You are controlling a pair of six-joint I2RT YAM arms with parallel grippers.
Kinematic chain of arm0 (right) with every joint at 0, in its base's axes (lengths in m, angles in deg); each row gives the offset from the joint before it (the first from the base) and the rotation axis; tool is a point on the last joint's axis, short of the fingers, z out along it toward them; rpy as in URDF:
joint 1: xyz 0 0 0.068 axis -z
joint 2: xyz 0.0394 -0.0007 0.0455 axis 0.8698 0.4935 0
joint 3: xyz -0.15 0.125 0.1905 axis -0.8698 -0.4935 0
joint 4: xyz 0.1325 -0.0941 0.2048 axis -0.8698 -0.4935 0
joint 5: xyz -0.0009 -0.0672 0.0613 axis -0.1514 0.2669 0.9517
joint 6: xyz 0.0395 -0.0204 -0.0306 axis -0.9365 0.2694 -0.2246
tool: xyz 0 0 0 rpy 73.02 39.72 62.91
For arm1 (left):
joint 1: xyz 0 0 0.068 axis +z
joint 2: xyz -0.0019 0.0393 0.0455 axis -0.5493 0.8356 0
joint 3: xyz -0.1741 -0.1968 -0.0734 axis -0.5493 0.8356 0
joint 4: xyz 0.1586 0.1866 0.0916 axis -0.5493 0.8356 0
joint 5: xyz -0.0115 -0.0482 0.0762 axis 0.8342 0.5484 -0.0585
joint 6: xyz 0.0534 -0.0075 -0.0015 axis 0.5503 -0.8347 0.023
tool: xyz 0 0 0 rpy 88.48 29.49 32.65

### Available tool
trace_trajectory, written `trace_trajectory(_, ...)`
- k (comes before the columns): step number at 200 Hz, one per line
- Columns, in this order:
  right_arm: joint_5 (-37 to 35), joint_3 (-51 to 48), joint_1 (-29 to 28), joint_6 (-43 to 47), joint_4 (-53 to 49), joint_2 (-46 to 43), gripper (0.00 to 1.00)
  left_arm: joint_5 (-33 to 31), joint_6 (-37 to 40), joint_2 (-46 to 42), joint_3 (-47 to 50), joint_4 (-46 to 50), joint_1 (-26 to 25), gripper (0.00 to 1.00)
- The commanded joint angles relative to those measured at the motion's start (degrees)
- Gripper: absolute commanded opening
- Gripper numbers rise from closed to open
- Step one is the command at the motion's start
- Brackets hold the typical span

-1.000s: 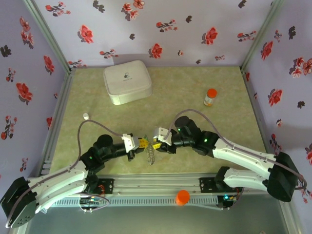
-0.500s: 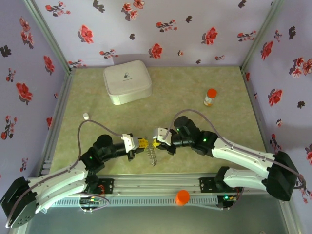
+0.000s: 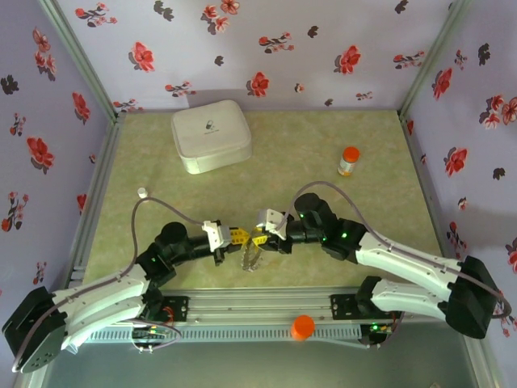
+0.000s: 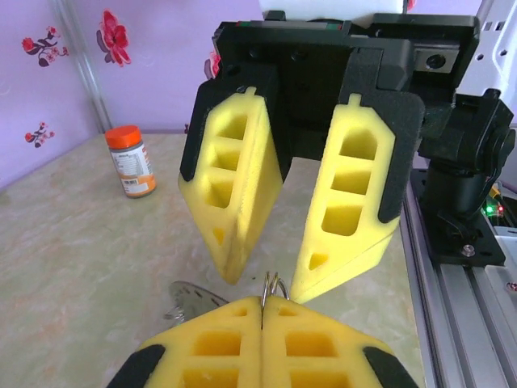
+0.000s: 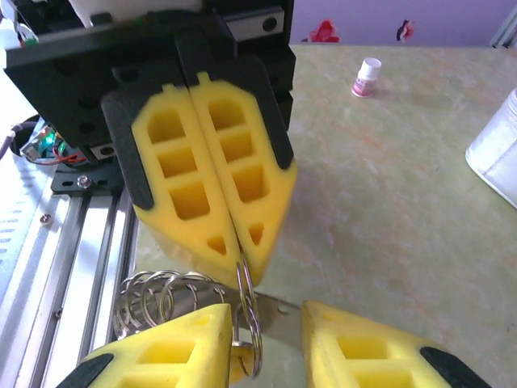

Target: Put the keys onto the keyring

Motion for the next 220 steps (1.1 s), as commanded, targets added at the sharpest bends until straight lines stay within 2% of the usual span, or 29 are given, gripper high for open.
trace_trajectory(1, 2.2, 0.1, 0.3, -1.3, 2.5, 0.9, 0.26, 1.3, -1.3, 0.3, -0.2, -5.0, -0.1, 0.0)
trace_trajectory(53, 2.6, 0.1, 0.8, -1.3, 2.0, 1.4, 0.19, 1.4, -1.3, 0.3, -0.1, -5.1, -0.1, 0.0)
trace_trajectory(84, 3.9, 1.0, 1.0, -1.5, 1.5, 1.1, 0.01, 1.7, -1.1, 0.0, -0.1, -4.5, -0.1, 0.0)
trace_trajectory(95, 3.7, 2.1, 1.1, -0.5, -0.9, 1.2, 0.0, 1.4, -0.2, -0.2, -0.1, -3.1, -0.1, 0.0)
trace_trajectory(108, 3.3, 3.7, 1.1, 1.0, -4.5, 1.4, 0.0, 0.5, 0.8, -0.6, -0.8, 0.3, -0.1, 0.25)
trace_trajectory(114, 3.1, 4.5, 1.1, 1.6, -6.1, 1.5, 0.0, 0.3, 1.4, -0.9, -1.4, 2.4, -0.1, 0.31)
trace_trajectory(122, 2.6, 5.6, 1.1, 2.4, -8.2, 1.8, 0.0, 0.3, 2.2, -1.0, -2.3, 5.2, -0.1, 0.33)
trace_trajectory(157, 0.5, 10.3, 0.9, 6.0, -18.0, 3.3, 0.0, 0.1, 5.6, -0.3, -6.3, 14.7, -0.1, 0.33)
trace_trajectory(220, -6.3, 16.0, -3.1, 10.7, -26.1, 7.4, 0.0, 2.0, 8.7, 3.8, -10.4, 18.2, -0.1, 0.28)
